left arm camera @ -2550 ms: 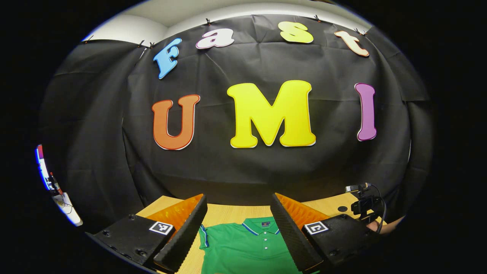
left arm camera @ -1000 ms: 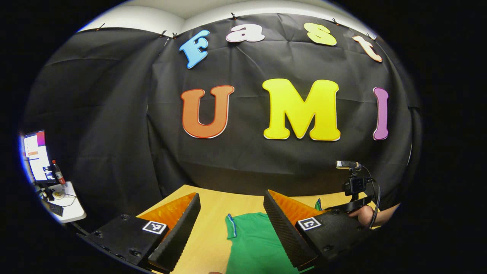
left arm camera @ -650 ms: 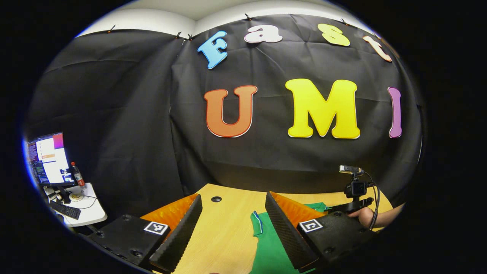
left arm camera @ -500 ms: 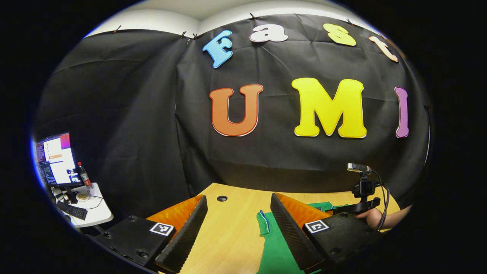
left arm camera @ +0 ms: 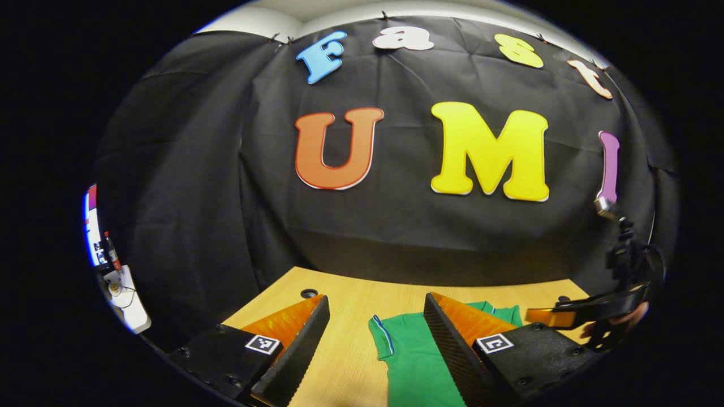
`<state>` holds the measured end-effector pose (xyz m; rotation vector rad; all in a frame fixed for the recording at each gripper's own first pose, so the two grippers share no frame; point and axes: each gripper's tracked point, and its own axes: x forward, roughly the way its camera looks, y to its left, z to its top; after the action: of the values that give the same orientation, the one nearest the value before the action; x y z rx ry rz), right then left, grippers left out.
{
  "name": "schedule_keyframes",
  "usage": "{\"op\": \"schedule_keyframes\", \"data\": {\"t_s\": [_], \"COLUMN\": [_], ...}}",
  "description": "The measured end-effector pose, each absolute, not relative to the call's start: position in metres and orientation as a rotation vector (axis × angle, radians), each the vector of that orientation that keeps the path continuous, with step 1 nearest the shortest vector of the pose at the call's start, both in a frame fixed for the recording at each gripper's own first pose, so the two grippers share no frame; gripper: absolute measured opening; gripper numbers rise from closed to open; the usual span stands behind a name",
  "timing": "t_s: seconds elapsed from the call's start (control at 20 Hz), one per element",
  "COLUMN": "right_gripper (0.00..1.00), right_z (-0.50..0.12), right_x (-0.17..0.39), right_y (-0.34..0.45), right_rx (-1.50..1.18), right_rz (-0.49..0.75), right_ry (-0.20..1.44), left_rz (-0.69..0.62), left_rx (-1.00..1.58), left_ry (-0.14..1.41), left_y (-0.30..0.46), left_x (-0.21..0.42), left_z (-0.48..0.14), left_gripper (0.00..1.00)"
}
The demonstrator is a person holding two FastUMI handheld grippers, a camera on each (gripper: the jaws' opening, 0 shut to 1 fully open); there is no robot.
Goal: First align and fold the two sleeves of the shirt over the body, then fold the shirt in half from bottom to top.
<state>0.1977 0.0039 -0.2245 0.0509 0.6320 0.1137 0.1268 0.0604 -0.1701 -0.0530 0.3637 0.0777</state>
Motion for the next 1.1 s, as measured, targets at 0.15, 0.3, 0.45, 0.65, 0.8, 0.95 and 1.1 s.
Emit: {"op": "schedule_keyframes", "data": {"t_s": [0.15,0.3,0.45,0.65,0.8,0.95,1.1], "right_gripper": [0.93,0.96,0.96,0.97,0.96,0.96,0.95], "right_z": [-0.192,-0.168,-0.152,-0.153,-0.163,-0.178,-0.188], "right_x": [0.157,0.128,0.109,0.099,0.089,0.082,0.080], "right_y": [-0.020,-0.044,-0.059,-0.084,-0.099,-0.102,-0.104], "right_rx": [0.016,-0.031,-0.019,-0.016,-0.005,0.068,0.100], "right_rz": [0.079,0.037,-0.017,-0.089,-0.140,-0.169,-0.189], "right_ry": [0.592,0.557,0.548,0.553,0.591,0.645,0.676], "left_rz": [0.012,-0.028,-0.034,-0.029,-0.033,-0.026,-0.015], "left_rx": [-0.081,-0.079,-0.066,-0.061,-0.095,-0.104,-0.072], "left_ry": [0.453,0.526,0.594,0.678,0.766,0.821,0.876], "left_y": [0.051,0.045,0.047,0.055,0.052,0.049,0.052], "left_x": [0.159,0.184,0.200,0.214,0.209,0.209,0.206], "left_z": [-0.218,-0.256,-0.297,-0.349,-0.387,-0.412,-0.430], "left_gripper": [1.00,1.00,1.00,1.00,1.00,1.00,1.00]}}
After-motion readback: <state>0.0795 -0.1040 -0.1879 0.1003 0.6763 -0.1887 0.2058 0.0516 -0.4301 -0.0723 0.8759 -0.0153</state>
